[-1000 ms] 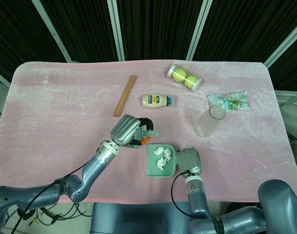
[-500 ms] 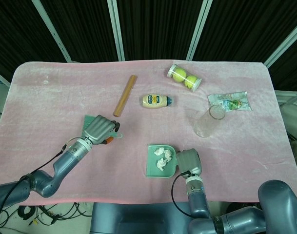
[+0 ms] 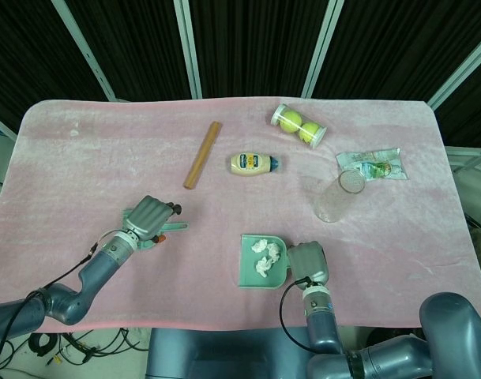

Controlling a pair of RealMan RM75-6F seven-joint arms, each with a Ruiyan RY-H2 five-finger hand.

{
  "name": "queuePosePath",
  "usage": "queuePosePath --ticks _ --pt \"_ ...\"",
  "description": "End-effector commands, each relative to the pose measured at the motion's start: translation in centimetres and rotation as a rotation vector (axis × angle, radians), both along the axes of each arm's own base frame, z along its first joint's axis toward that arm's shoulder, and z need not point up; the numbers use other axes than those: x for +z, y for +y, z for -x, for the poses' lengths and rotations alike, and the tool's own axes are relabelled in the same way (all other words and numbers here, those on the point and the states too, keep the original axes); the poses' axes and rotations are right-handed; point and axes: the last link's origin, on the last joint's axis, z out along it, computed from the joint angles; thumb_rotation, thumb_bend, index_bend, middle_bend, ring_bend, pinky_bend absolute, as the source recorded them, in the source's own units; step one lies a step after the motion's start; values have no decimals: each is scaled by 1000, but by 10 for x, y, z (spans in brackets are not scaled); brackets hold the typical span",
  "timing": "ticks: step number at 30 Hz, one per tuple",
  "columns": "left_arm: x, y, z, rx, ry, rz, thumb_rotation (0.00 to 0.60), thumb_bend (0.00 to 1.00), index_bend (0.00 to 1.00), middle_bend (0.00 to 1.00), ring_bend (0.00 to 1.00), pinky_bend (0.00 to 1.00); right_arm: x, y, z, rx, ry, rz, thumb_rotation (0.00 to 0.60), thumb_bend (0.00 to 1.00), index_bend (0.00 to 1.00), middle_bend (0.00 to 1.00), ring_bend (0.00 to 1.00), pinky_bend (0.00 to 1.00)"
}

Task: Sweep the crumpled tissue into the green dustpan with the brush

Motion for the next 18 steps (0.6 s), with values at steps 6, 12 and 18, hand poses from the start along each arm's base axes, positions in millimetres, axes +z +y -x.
queuePosePath --ticks 6,12,18 --pt "15 2 -4 25 -81 -47 600 24 91 275 843 960 0 1 4 -6 5 -4 600 362 563 441 621 748" --pt "25 1 -5 31 -117 -66 600 24 91 275 843 959 -2 4 7 -3 9 -7 600 286 414 312 618 748" --pt "30 -3 -9 35 -151 -68 600 24 90 275 843 959 -1 4 7 5 -1 3 600 261 318 236 617 748"
